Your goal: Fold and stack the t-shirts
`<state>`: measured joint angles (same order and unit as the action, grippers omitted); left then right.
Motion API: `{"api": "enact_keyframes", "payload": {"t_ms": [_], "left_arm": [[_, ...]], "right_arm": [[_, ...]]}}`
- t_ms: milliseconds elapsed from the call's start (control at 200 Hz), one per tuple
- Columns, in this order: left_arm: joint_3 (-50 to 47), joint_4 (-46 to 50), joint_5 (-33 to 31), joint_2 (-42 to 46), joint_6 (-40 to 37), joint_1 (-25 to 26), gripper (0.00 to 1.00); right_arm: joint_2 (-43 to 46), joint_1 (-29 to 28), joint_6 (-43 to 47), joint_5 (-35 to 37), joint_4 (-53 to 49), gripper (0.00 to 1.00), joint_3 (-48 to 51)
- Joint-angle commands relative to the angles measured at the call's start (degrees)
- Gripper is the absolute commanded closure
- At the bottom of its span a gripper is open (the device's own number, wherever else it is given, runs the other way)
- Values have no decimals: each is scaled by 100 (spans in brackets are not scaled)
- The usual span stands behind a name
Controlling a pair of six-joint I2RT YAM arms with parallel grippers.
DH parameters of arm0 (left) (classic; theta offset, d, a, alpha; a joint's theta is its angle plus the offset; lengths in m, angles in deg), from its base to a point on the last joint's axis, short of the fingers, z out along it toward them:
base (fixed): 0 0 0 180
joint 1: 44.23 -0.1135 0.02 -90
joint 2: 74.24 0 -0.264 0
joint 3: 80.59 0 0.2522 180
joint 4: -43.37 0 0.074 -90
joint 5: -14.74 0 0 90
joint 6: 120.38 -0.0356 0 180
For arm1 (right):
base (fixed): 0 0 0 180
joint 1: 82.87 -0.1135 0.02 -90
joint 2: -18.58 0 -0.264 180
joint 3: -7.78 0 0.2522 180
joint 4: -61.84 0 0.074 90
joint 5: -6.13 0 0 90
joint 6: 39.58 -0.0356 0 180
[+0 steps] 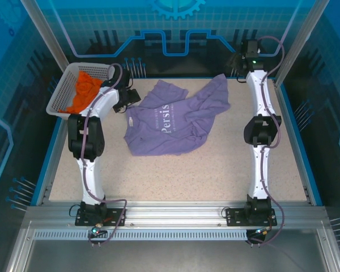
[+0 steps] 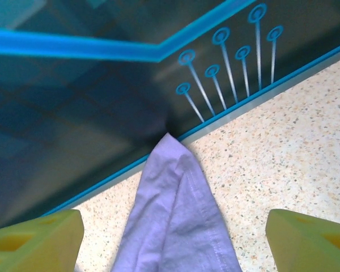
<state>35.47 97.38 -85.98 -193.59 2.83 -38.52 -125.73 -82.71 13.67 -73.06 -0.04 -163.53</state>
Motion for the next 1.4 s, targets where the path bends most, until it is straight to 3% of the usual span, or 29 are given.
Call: {"api": "enact_keyframes", "payload": {"t_ms": [0, 190, 310, 425, 740, 1055, 1271, 1396], "left_arm": [[-570, 81, 261, 811, 301, -36, 12], [-2373, -450, 1187, 1706, 592, 30, 20], [-3383, -750, 1925, 2082, 707, 32, 25], [-4122, -1114, 2402, 2381, 876, 35, 26], [-4803, -1252, 2474, 2487, 1181, 24, 29], [-5061, -1529, 2600, 2526, 1272, -17, 46], [-5077, -1494, 2576, 2601, 1175, -53, 48], [-5066, -1485, 2562, 2642, 1084, -53, 55]], "right_arm": [[586, 34, -493, -690, -431, 18, 146], [1718, -519, -631, -1922, -419, 35, 2768], [2211, -1026, -799, -1909, 10, 44, 4172], [2258, -1381, -1173, -2016, 198, 48, 4766], [2022, -1929, -1959, -1872, 334, 51, 5201], [1565, -2130, -2378, -1923, 426, 56, 5105], [1261, -2226, -2571, -1894, 354, 57, 4883], [1132, -2240, -2651, -1801, 334, 62, 4805]]}}
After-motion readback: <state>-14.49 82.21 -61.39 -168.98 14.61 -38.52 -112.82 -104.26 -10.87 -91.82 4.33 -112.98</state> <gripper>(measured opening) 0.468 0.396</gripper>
